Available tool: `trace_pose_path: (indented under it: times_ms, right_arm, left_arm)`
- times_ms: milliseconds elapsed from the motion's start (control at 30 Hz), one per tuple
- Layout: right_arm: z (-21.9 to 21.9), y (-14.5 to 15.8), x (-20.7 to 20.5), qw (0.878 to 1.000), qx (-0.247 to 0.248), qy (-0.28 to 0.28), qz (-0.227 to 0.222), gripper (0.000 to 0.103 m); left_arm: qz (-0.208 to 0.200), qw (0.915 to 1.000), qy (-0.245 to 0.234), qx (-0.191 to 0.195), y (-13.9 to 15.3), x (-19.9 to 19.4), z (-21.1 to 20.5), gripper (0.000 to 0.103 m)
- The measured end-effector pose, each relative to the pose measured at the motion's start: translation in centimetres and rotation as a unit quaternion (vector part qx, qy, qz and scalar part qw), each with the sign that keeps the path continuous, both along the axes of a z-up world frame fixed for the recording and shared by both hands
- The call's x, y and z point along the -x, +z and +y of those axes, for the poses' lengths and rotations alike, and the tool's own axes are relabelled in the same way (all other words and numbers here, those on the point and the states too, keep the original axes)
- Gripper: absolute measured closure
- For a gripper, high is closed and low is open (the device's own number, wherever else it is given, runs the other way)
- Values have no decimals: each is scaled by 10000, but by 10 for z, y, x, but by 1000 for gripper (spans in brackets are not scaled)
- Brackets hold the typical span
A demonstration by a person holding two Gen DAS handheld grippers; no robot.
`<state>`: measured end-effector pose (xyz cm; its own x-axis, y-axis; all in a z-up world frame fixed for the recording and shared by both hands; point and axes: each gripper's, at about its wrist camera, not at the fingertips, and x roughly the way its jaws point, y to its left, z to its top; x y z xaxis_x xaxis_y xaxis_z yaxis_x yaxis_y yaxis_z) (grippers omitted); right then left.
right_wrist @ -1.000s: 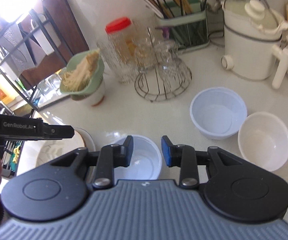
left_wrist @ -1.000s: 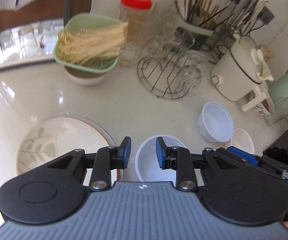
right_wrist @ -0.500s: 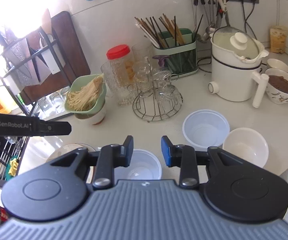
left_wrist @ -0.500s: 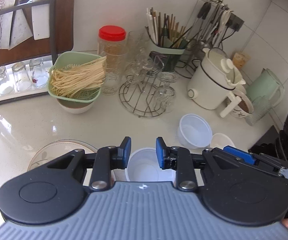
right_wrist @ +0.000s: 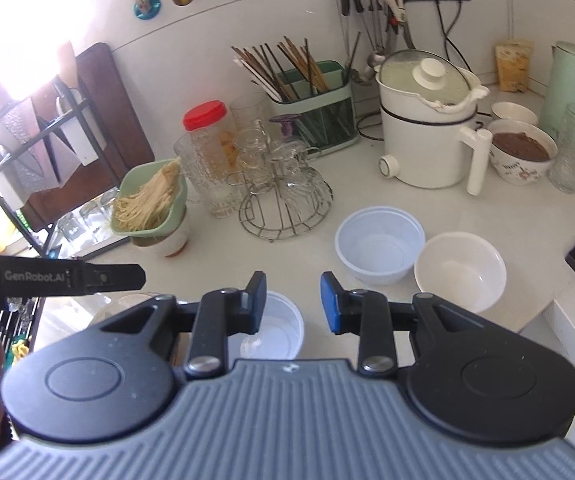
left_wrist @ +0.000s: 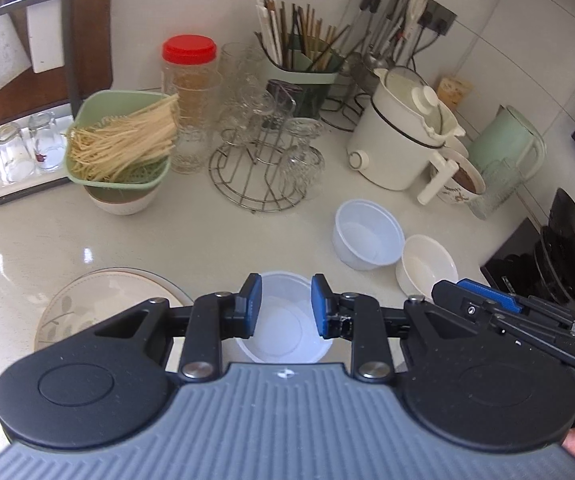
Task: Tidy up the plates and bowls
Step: 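Lift the white plastic bowl with both grippers and carry it toward another plastic bowl, then lower the held plastic bowl into the other white plastic bowl with both grippers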
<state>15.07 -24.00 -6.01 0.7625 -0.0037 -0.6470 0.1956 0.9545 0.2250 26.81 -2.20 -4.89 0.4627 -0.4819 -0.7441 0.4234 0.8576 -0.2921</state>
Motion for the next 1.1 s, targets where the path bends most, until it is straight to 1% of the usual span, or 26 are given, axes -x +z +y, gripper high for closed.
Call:
trace_pose_path:
  times_ms: [233, 467, 567, 667, 767, 900, 1033, 1100]
  right_arm:
    - [-2, -1, 12, 9998, 45, -195, 68, 70]
    - [-11, -8, 14, 9985, 32, -494, 246, 70]
    - [-18, -16, 11, 9973, 57, -665, 317, 70]
    - [-28, -21, 4, 9958, -54, -834, 383, 70]
    - [-39, -26, -5, 9956, -124, -830, 410, 70]
    - [-60, -37, -28, 9948, -128, -846, 559, 70]
    - [-84, -47, -53, 9944, 16, -889, 572, 70]
    - [-97, -54, -65, 9942, -36, -892, 603, 70]
  left_arm:
    - [38, 9996, -292, 44, -5, 5, -10, 72]
    - [203, 9982, -568, 36, -18, -2, -22, 72]
    - [188, 9973, -698, -115, -27, -9, -33, 72]
    - [365, 9963, -767, -158, -36, -24, -47, 72]
    - [338, 9959, -804, -221, -40, -37, -63, 72]
    - [366, 9961, -736, -333, -47, -60, -89, 72]
    - [546, 9945, -801, -394, -64, -89, -118, 68]
    - [617, 9939, -811, -417, -75, -102, -132, 66]
